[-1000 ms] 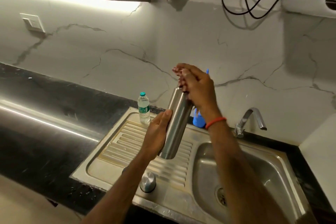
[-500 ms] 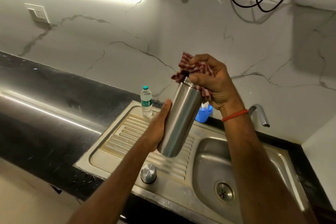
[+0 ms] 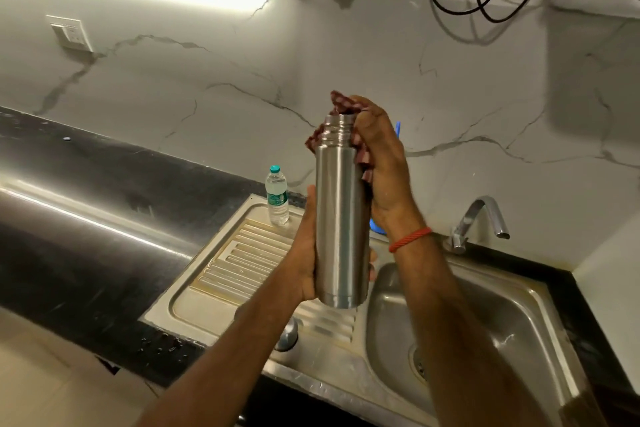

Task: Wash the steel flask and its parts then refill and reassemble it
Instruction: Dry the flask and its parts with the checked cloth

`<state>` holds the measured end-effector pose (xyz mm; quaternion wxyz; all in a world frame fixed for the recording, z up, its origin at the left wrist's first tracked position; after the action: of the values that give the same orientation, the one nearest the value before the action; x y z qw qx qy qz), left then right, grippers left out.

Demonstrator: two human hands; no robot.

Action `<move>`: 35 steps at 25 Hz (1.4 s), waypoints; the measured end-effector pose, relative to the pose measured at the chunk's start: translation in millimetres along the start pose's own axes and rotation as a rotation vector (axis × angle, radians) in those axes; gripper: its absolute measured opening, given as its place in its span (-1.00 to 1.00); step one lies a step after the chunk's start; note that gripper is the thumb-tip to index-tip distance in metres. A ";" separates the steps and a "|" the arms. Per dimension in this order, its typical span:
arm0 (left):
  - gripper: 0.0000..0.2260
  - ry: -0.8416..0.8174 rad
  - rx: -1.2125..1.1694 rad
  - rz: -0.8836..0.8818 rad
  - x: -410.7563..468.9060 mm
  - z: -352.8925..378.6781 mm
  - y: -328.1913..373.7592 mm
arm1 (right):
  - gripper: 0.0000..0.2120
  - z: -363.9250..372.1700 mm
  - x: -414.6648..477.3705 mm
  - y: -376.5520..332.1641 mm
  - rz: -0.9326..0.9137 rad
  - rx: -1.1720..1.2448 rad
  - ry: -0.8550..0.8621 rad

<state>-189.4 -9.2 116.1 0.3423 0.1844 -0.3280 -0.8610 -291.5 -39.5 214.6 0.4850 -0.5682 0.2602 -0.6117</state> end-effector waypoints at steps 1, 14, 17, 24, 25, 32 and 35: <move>-0.18 0.101 0.001 0.088 3.7 3.3 2.6 | -0.56 5.7 -3.9 6.4 0.025 -0.135 0.024; -0.12 0.284 -0.253 0.469 -20.6 -45.1 22.0 | -0.37 22.0 -106.3 101.2 0.090 -0.521 0.013; -0.09 0.472 0.131 0.527 -25.0 -48.8 21.4 | -0.56 25.7 -92.8 101.4 0.519 0.133 0.274; -0.44 0.730 0.583 0.548 -33.2 -64.4 19.6 | -0.73 14.3 -93.6 117.8 0.571 -0.041 0.354; -0.38 0.760 0.538 0.548 -35.7 -72.2 21.9 | -0.70 10.6 -93.2 116.6 0.562 -0.129 0.348; -0.30 0.888 0.701 0.571 -79.1 -137.8 36.1 | -0.56 -7.2 -92.5 122.0 0.490 0.574 0.547; -0.24 0.898 0.749 0.505 -92.9 -165.0 32.4 | -0.48 -12.1 -84.9 129.4 0.251 0.722 0.633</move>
<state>-19.9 -33.4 28.9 0.5513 0.5516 -0.4646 -0.4196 -274.3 -17.8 61.9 0.6181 -0.1143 0.2327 -0.7421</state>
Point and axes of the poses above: each hand's wrist, its own x-axis towards the middle knuckle, its own z-axis out of the palm, y = z × x, the point moved 1 cm from there along x, towards the middle knuckle, and after that the axes turned 6 degrees about -y, right-handed, at the moved point
